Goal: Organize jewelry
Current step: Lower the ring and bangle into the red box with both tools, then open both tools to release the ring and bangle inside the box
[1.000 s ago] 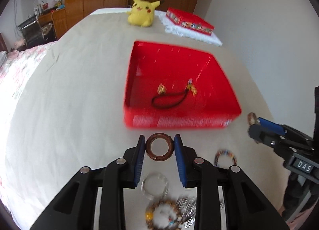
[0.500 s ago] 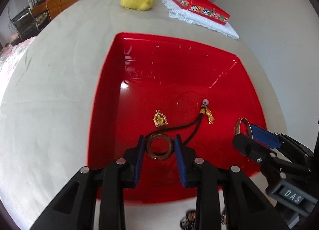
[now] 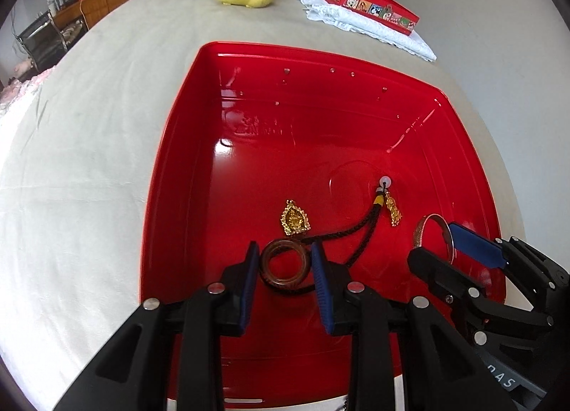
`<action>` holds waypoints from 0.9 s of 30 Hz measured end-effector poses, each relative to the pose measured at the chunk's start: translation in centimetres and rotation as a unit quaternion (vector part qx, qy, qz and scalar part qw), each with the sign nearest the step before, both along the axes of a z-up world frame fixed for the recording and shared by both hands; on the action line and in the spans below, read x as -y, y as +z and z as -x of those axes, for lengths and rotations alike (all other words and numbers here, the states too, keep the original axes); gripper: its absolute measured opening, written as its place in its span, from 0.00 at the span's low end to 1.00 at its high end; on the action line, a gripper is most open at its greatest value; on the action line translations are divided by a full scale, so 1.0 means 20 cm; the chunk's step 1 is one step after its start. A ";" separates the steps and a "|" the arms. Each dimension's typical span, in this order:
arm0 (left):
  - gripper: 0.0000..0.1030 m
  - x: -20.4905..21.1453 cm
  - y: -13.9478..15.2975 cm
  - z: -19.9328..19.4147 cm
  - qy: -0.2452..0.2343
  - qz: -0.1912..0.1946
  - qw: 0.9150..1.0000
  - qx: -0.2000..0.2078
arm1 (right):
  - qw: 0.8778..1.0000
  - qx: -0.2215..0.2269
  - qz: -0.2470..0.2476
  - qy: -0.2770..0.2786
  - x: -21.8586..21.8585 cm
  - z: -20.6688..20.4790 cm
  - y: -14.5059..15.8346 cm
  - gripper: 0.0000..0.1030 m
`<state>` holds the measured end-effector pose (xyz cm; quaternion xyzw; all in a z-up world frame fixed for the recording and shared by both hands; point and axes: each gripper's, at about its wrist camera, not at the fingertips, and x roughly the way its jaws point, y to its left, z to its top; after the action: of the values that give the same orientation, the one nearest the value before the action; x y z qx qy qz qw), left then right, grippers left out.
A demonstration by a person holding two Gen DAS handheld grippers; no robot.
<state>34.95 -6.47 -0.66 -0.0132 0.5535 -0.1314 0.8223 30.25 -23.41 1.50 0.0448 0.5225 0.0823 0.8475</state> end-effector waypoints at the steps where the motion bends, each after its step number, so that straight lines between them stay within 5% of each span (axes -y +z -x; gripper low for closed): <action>1: 0.29 0.00 0.00 0.00 0.000 0.001 1.000 -0.001 | 1.000 -0.001 0.002 0.001 0.00 0.00 0.00 0.47; 14: 0.39 -0.04 0.04 0.04 -0.012 0.031 0.999 -0.007 | 1.000 0.007 -0.011 -0.015 0.05 0.01 0.03 0.52; 27: 0.50 -0.14 0.29 0.26 0.008 0.028 0.998 0.057 | 0.997 0.045 -0.052 -0.030 0.16 0.13 0.23 0.52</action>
<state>29.74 -3.75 5.06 -0.0332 0.5016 -0.1409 0.8529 27.68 -26.66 6.04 0.1011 0.4767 0.0856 0.8690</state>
